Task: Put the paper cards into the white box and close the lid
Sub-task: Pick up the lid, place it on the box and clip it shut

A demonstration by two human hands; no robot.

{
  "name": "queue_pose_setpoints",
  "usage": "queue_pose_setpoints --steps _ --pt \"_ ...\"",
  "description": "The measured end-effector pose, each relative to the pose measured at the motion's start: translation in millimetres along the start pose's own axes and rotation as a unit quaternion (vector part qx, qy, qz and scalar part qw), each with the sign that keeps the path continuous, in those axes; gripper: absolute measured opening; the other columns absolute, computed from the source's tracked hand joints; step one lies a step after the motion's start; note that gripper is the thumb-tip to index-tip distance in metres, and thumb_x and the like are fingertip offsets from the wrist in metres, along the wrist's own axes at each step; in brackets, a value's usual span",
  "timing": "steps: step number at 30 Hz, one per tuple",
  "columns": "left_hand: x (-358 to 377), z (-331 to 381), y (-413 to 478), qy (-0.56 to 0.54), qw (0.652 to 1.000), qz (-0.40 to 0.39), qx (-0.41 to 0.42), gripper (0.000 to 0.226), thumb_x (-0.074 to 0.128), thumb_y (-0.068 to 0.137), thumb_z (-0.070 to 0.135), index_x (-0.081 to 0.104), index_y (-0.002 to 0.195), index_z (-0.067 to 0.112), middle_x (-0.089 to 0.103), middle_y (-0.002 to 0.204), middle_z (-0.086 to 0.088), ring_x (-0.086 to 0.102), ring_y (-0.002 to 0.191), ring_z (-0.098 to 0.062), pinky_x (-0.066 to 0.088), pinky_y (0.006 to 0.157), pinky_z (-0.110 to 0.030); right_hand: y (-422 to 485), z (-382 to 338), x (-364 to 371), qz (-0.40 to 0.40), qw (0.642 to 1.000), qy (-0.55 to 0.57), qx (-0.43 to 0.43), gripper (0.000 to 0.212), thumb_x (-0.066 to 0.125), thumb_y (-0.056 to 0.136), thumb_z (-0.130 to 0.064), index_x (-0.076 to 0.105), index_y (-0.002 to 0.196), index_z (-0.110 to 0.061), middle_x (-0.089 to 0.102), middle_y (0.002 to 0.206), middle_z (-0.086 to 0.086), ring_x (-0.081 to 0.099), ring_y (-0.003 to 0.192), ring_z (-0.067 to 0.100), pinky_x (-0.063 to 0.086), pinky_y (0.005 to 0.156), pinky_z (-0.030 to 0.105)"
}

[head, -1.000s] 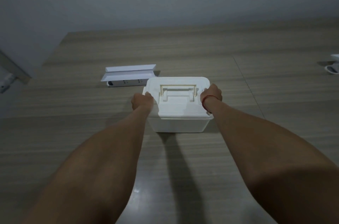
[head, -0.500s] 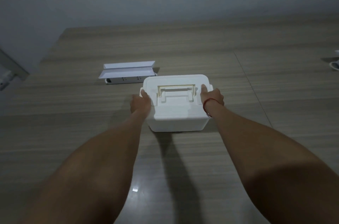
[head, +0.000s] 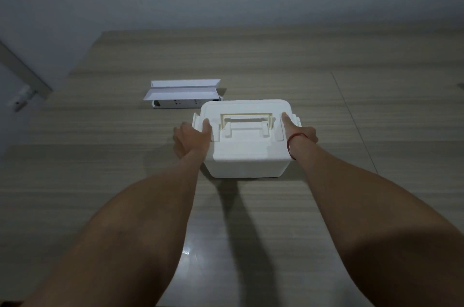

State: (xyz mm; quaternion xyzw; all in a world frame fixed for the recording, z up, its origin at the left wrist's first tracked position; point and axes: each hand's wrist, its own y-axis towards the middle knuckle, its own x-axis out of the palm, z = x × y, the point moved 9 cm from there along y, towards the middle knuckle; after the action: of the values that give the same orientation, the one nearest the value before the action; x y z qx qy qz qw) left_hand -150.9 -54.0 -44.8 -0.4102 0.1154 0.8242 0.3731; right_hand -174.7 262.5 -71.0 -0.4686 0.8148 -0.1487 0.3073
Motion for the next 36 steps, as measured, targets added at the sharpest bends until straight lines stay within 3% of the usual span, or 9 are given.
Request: queue_pose_setpoints --steps 3,6,12,19,24,28,30,32,36 --pt "15 -8 2 -0.091 0.993 -0.059 -0.048 0.069 0.056 0.085 0.055 0.053 0.129 0.002 0.058 0.13 -0.017 0.057 0.12 -0.036 0.047 0.098 -0.043 -1 -2 1 0.0 1.0 -0.003 -0.019 0.077 0.069 0.074 -0.056 0.051 0.128 -0.003 0.053 0.136 0.015 0.055 0.121 0.034 0.044 0.1 0.038" --pt "14 -7 1 -0.12 0.992 -0.028 -0.01 0.057 0.054 0.089 0.049 0.061 0.119 0.001 0.066 0.117 -0.019 0.061 0.111 -0.037 0.05 0.093 -0.041 1 -2 -3 0.006 0.999 -0.02 -0.035 0.072 0.067 0.077 -0.054 0.052 0.126 -0.003 0.057 0.133 0.015 0.058 0.118 0.035 0.046 0.094 0.037" --pt "3 10 -3 -0.07 0.996 0.012 0.057 0.046 0.048 0.095 0.035 0.07 0.101 -0.005 0.069 0.104 -0.025 0.064 0.099 -0.039 0.051 0.08 -0.041 -4 -2 -11 0.04 0.996 -0.047 -0.063 0.07 0.064 0.078 -0.056 0.054 0.122 -0.003 0.057 0.132 0.016 0.057 0.118 0.036 0.046 0.096 0.038" --pt "5 19 -7 -0.04 0.992 0.023 0.12 0.033 0.043 0.098 0.021 0.061 0.094 -0.006 0.066 0.097 -0.026 0.062 0.094 -0.038 0.041 0.07 -0.036 -16 -20 -12 0.087 0.978 -0.129 -0.139 0.051 0.055 0.092 -0.042 0.058 0.117 0.001 0.061 0.124 0.021 0.057 0.115 0.038 0.046 0.092 0.04" --pt "6 23 -5 -0.008 0.989 0.025 0.145 0.032 0.04 0.099 0.021 0.061 0.104 -0.004 0.066 0.101 -0.025 0.062 0.098 -0.039 0.048 0.078 -0.042 -20 -32 -7 0.103 0.952 -0.213 -0.192 0.041 0.046 0.099 -0.032 0.062 0.113 0.003 0.064 0.119 0.024 0.06 0.112 0.04 0.048 0.089 0.042" --pt "2 23 -8 0.011 0.995 0.028 0.1 0.036 0.04 0.099 0.027 0.062 0.112 0.003 0.066 0.112 -0.019 0.062 0.104 -0.035 0.047 0.079 -0.037 -15 -35 -9 0.098 0.965 -0.174 -0.171 0.037 0.052 0.097 -0.03 0.063 0.115 0.0 0.063 0.123 0.022 0.059 0.114 0.039 0.048 0.09 0.04" --pt "3 20 -6 -0.031 0.999 0.005 0.022 0.048 0.038 0.097 0.041 0.061 0.119 0.004 0.064 0.12 -0.018 0.061 0.109 -0.036 0.047 0.086 -0.038 -13 -34 -3 0.087 0.978 -0.125 -0.142 0.045 0.053 0.093 -0.039 0.061 0.119 -0.002 0.061 0.127 0.02 0.058 0.117 0.038 0.046 0.095 0.041" --pt "9 18 -6 -0.068 0.996 -0.028 -0.053 0.068 0.038 0.091 0.059 0.055 0.128 0.004 0.059 0.129 -0.018 0.057 0.116 -0.036 0.045 0.094 -0.041 -13 -34 11 0.077 0.983 -0.118 -0.116 0.066 0.052 0.086 -0.058 0.056 0.124 -0.003 0.059 0.13 0.019 0.053 0.123 0.037 0.038 0.105 0.045" --pt "19 24 -14 -0.028 0.997 -0.053 -0.048 0.092 0.048 0.076 0.074 0.044 0.136 0.004 0.052 0.137 -0.017 0.051 0.125 -0.036 0.042 0.102 -0.047 -18 -30 28 0.075 0.975 -0.174 -0.114 0.102 0.047 0.069 -0.08 0.039 0.139 -0.006 0.045 0.144 0.015 0.035 0.137 0.034 0.018 0.117 0.054"
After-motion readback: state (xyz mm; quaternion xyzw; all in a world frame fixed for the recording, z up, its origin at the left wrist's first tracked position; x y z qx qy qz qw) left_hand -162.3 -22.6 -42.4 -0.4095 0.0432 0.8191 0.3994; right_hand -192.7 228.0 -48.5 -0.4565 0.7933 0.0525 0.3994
